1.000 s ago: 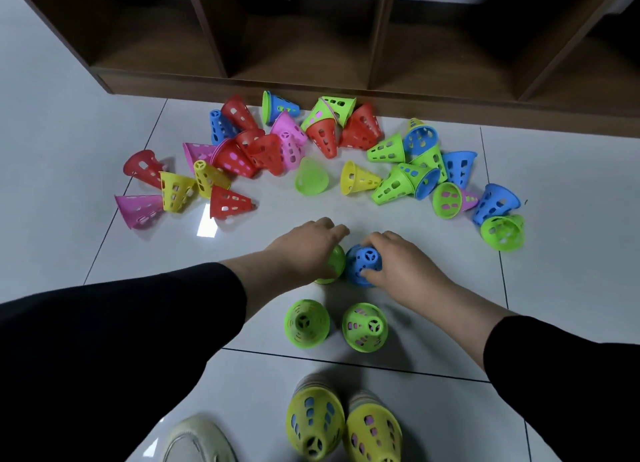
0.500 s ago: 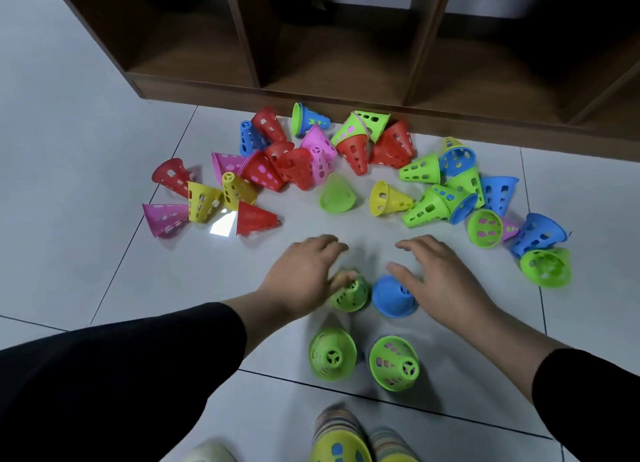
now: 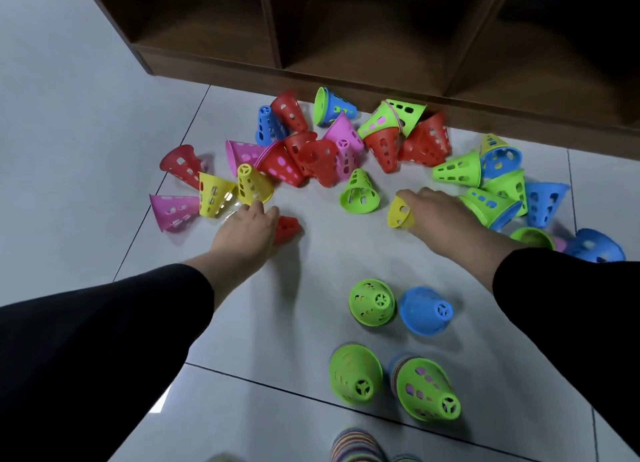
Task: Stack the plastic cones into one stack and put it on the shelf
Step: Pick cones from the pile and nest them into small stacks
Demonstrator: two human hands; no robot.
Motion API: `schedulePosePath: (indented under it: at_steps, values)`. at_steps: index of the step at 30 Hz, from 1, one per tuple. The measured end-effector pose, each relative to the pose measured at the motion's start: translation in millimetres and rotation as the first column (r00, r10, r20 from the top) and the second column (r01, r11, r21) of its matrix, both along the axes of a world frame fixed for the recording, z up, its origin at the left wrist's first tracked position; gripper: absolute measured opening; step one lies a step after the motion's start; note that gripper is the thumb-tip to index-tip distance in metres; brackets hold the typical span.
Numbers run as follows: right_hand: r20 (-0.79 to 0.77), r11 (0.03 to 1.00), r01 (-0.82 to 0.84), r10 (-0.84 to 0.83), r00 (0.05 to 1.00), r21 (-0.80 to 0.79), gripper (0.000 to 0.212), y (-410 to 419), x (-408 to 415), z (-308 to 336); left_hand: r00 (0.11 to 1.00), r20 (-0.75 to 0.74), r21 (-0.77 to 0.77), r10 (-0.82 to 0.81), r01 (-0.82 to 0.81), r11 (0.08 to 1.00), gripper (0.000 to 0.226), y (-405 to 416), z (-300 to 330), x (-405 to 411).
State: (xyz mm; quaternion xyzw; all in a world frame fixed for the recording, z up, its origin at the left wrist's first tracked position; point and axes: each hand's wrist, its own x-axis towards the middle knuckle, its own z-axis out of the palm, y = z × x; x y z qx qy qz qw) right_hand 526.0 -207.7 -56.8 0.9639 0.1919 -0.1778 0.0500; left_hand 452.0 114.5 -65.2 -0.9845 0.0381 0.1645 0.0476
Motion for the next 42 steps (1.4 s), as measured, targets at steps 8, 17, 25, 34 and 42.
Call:
schedulePosePath:
  at_steps: [8, 17, 25, 34, 42]
  values:
    - [-0.066, 0.894, 0.201, -0.191, 0.979, 0.401, 0.072, 7, -21, 22, 0.962, 0.024, -0.483, 0.27, -0.226, 0.846, 0.049, -29, 17, -10]
    - [-0.133, 0.803, 0.312, -0.284, 0.949, 0.508, 0.074, -45, -98, 117, 0.968, -0.234, -0.859, 0.086, -0.248, 0.449, 0.039, -105, 65, -61]
    - [-0.147, 0.99, 0.018, 0.003, 0.989, 0.138, 0.07, -51, -143, 117, 0.978, -0.134, -0.687, -0.161, 0.026, 0.726, 0.063, -130, 50, -84]
    - [-0.163, 0.961, 0.15, -0.113, 0.98, 0.234, 0.067, -45, -159, 72, 0.96, -0.169, -0.543, -0.223, 0.098, 0.834, 0.08, -129, 38, -85]
    - [-0.22, 0.722, 0.542, -0.498, 0.839, 0.431, 0.069, -72, -84, 52, 1.0, 0.03, -0.566, 0.003, 0.014, 0.825, 0.065, -115, 39, -33]
